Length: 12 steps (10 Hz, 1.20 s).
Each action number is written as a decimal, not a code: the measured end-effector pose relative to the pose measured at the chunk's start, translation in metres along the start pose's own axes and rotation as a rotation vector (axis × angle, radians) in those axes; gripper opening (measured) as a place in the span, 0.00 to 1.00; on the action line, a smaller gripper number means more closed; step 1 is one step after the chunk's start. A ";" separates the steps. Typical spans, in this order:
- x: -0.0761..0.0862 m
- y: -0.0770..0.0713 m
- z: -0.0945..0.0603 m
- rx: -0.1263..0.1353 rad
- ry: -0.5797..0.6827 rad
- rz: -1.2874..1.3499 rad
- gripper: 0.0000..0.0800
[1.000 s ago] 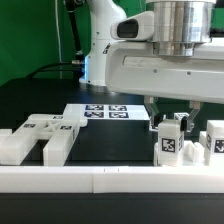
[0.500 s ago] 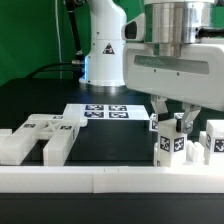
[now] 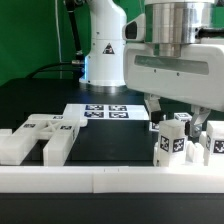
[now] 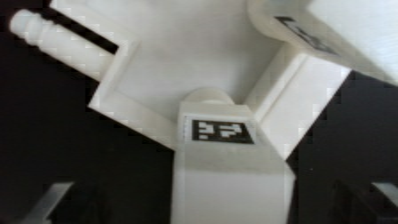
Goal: Assemble chair
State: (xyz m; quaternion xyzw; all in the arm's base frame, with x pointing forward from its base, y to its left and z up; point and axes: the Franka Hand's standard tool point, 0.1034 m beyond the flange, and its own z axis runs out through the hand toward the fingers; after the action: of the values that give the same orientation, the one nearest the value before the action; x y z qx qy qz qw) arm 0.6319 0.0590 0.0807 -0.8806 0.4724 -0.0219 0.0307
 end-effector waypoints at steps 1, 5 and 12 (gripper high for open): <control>0.000 0.000 0.000 -0.004 0.005 -0.151 0.80; 0.002 0.000 0.000 -0.005 0.009 -0.568 0.81; 0.005 0.002 0.000 -0.027 0.015 -1.101 0.81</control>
Offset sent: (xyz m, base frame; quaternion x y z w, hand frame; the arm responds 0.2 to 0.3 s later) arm 0.0006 0.0024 0.0025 0.0182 0.0008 -0.2450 0.9694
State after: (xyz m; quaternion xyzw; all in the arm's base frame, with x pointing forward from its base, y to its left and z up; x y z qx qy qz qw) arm 0.6330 0.0533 0.0811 -0.9977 -0.0577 -0.0351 0.0000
